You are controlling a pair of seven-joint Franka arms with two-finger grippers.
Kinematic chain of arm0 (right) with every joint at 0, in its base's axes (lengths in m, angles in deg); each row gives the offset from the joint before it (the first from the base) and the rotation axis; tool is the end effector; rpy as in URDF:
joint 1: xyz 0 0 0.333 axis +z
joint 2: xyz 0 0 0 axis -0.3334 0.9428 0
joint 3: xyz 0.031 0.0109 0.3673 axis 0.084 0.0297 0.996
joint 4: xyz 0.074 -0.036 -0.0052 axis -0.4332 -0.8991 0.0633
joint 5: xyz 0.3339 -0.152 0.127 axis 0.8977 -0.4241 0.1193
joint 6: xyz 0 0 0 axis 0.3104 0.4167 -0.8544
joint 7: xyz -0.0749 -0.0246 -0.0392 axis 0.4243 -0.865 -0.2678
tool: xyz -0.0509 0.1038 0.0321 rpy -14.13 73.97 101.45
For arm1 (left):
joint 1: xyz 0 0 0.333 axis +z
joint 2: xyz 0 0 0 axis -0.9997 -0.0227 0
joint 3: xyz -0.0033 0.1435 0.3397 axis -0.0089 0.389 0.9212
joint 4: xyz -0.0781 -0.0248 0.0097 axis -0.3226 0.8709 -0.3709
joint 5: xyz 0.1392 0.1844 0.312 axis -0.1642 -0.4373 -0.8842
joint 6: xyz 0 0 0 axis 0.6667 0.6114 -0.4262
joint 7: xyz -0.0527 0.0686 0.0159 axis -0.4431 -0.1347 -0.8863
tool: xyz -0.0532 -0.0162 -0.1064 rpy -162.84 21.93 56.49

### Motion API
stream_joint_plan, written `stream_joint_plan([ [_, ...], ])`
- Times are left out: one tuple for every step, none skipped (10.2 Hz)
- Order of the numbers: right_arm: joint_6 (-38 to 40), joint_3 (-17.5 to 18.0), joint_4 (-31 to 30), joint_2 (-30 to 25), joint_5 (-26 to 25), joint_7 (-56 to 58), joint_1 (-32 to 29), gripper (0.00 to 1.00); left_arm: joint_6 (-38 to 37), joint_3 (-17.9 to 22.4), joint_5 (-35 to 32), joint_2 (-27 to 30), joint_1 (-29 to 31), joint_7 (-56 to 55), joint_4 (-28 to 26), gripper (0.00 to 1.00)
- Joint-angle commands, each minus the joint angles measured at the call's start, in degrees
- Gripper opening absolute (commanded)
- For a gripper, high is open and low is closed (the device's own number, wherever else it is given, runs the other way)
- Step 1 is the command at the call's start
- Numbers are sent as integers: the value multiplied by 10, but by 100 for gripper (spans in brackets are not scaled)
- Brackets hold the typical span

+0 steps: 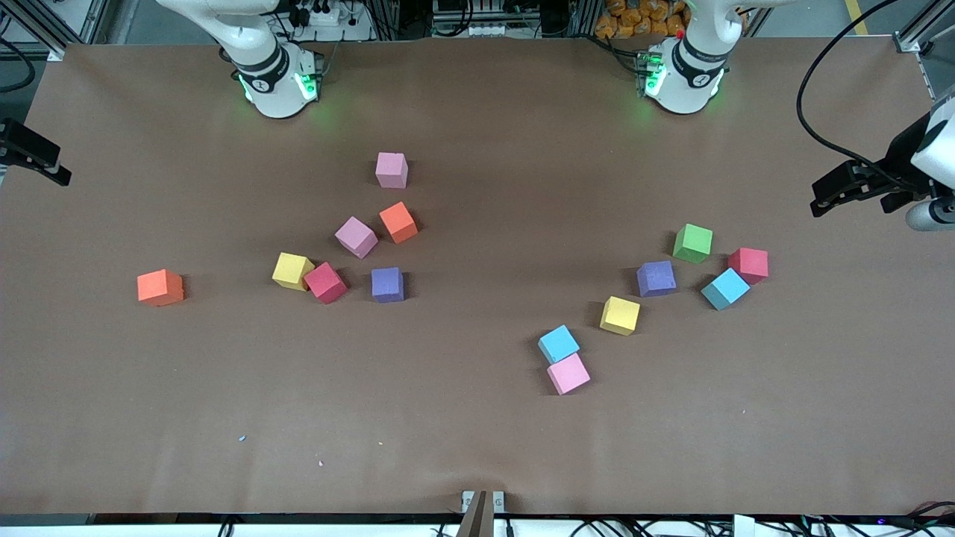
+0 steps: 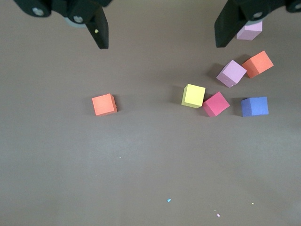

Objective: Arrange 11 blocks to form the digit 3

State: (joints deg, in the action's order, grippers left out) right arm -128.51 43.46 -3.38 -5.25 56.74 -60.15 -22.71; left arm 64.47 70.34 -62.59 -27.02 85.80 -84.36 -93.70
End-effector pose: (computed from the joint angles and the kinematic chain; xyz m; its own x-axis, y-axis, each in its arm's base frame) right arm 0.5367 -0.0456 0.7138 0.9994 0.0235 0.0270 0.0240 -0.9996 -0.0148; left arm 0.5718 -0.0464 0.6766 0.9987 0.0467 0.0181 0.0469 -0.9988 -0.0123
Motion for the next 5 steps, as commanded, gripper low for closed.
stream_joint_plan([
  [5, 6, 7, -1, 7, 2, -10, 100, 1, 0, 11, 10, 3, 9, -5, 100],
  [5, 6, 7, -1, 6, 2, -10, 100, 1, 0, 11, 8, 5, 9, -5, 100],
  [5, 6, 7, -1, 6, 2, -11, 100, 1, 0, 10, 5, 5, 9, -5, 100],
  [5, 6, 7, -1, 6, 2, -10, 100, 2, 0, 10, 4, 6, 11, -5, 100],
  [5, 6, 7, -1, 6, 2, -10, 100, 3, 1, 12, -4, 8, 18, -5, 100],
])
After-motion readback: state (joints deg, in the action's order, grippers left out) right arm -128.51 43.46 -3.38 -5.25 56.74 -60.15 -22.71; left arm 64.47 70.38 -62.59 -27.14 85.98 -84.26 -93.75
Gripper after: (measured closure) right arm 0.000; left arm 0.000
